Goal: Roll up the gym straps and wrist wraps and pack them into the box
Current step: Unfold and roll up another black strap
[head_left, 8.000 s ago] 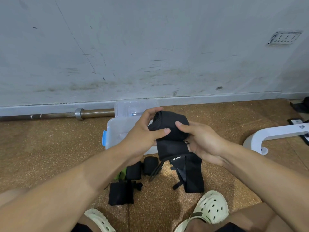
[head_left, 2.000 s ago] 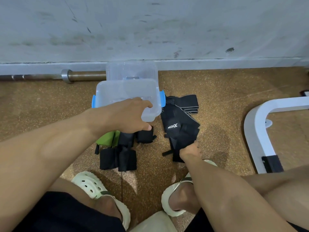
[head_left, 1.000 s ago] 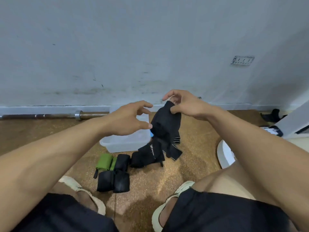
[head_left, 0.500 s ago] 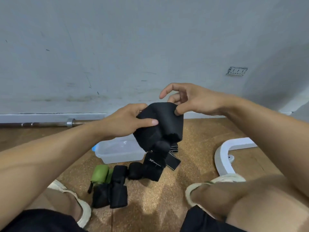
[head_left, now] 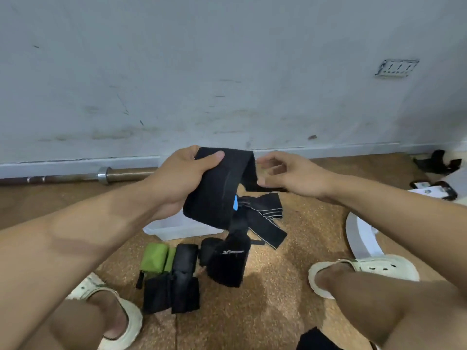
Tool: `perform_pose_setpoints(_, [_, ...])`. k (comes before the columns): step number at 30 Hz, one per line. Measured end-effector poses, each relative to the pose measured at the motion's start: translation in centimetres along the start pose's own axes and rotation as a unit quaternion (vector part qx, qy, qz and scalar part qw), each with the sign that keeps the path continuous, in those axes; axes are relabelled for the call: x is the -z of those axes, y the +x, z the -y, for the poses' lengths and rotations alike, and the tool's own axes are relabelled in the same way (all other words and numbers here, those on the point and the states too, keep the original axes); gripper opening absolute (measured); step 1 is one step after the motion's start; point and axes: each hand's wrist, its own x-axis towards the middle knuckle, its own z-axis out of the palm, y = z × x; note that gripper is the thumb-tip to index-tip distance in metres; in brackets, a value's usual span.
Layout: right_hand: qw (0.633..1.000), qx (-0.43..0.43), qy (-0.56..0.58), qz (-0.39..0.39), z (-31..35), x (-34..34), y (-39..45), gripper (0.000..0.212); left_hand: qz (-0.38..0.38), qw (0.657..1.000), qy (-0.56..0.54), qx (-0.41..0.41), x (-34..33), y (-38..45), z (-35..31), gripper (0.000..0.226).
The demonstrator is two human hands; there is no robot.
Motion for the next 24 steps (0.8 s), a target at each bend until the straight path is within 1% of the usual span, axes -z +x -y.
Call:
perform_pose_setpoints(2, [0.996, -0.024, -0.003, 0.091, -0.3, -1.1, 0.1, 0.044, -0.018, 0.999, -0.036, 0.035, -0.3, 0.5, 0.3, 0.021])
perform_pose_setpoints(3, [0.991, -0.033, -0.023, 0.128, -0.7, -2.1, 0.3, 0.047, -0.027, 0.997, -0.053, 0.048, -0.4, 0.7, 0.4, 0.022])
perform_pose_setpoints(4, [0.987, -0.039, -0.038, 0.148, -1.0, -3.0, 0.3, 0.056, -0.035, 0.995, -0.070, 0.059, -0.5, 0.8, 0.3, 0.024])
perform_pose_setpoints(6, [0.986, -0.015, -0.071, 0.149, -1.3, -4.8, 0.5, 0.083, -0.049, 0.989, -0.108, 0.084, -0.5, 0.8, 0.0, 0.025])
perform_pose_setpoints(7, [0.987, 0.012, -0.077, 0.141, -1.6, -5.5, 0.8, 0.092, -0.054, 0.986, -0.126, 0.095, -0.5, 0.8, -0.1, 0.025])
perform_pose_setpoints(8, [0.988, 0.040, -0.068, 0.132, -1.6, -5.9, 0.9, 0.093, -0.055, 0.983, -0.144, 0.104, -0.5, 0.8, -0.3, 0.026])
perform_pose_setpoints(10, [0.988, 0.057, -0.027, 0.142, -1.2, -6.3, 0.8, 0.080, -0.049, 0.977, -0.170, 0.118, -0.3, 0.9, -0.5, 0.029])
perform_pose_setpoints(12, [0.991, 0.043, -0.019, 0.126, -1.0, -6.4, 1.1, 0.068, -0.043, 0.973, -0.188, 0.125, 0.0, 1.0, -0.5, 0.032])
perform_pose_setpoints(14, [0.993, 0.027, -0.012, 0.110, -1.1, -6.4, 1.5, 0.066, -0.043, 0.968, -0.211, 0.126, 0.3, 1.0, -0.6, 0.035])
perform_pose_setpoints(16, [0.994, 0.021, -0.011, 0.105, -1.3, -6.4, 1.9, 0.067, -0.040, 0.968, -0.216, 0.122, 0.9, 1.0, -0.7, 0.042])
perform_pose_setpoints(17, [0.994, 0.022, 0.004, 0.103, -1.2, -6.2, 1.9, 0.056, -0.035, 0.970, -0.208, 0.124, 1.3, 0.9, -0.7, 0.048])
perform_pose_setpoints(19, [0.994, 0.017, 0.054, 0.095, -0.9, -5.7, 1.9, 0.025, -0.016, 0.977, -0.174, 0.121, 1.5, 0.7, -0.5, 0.056])
perform_pose_setpoints(20, [0.993, 0.015, 0.078, 0.089, -0.7, -5.5, 1.8, 0.019, -0.014, 0.985, -0.137, 0.106, 1.5, 0.6, -0.3, 0.055])
perform_pose_setpoints(22, [0.989, 0.018, 0.121, 0.084, -0.3, -5.5, 1.5, 0.013, -0.032, 0.996, -0.045, 0.071, 1.2, 0.4, 0.3, 0.052])
perform_pose_setpoints(23, [0.987, 0.016, 0.138, 0.079, 0.1, -5.5, 1.4, 0.008, -0.039, 0.997, -0.019, 0.066, 1.0, 0.3, 0.6, 0.062])
perform_pose_setpoints(24, [0.985, 0.017, 0.153, 0.074, 0.5, -5.5, 1.3, 0.016, -0.039, 0.997, -0.015, 0.068, 0.8, 0.1, 0.8, 0.079])
